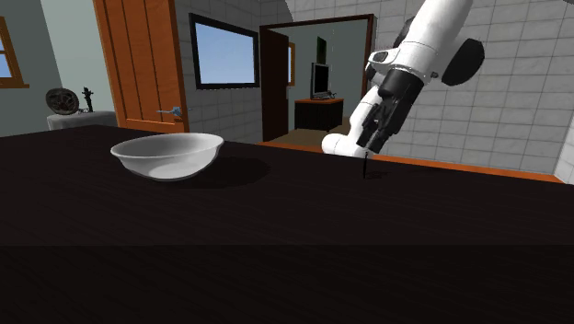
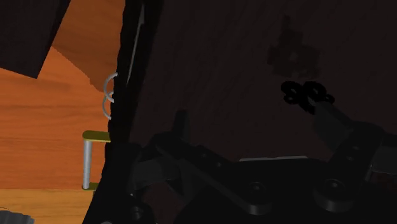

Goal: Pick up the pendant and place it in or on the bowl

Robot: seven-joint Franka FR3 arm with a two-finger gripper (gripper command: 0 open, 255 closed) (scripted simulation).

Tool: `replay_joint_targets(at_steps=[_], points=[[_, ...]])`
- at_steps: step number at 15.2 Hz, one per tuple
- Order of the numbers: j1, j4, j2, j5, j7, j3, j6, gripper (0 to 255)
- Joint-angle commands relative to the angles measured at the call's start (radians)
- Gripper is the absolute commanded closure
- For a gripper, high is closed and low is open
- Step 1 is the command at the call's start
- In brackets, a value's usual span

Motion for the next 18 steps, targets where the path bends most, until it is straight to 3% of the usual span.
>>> replay_joint_targets(at_steps=[1, 3, 11, 18], points=[[-0.108, 0.098, 0.037, -0.046, 0.123, 0.118, -0.019, 0], [-0.246, 0.205, 0.069, -0.092, 0.231, 0.259, -0.047, 0], [-0.271, 0.119, 0.071, -0.091, 0.233, 0.278, 0.052, 0], [-0.271, 0.119, 0.071, -0.091, 0.233, 0.278, 0.052, 0]])
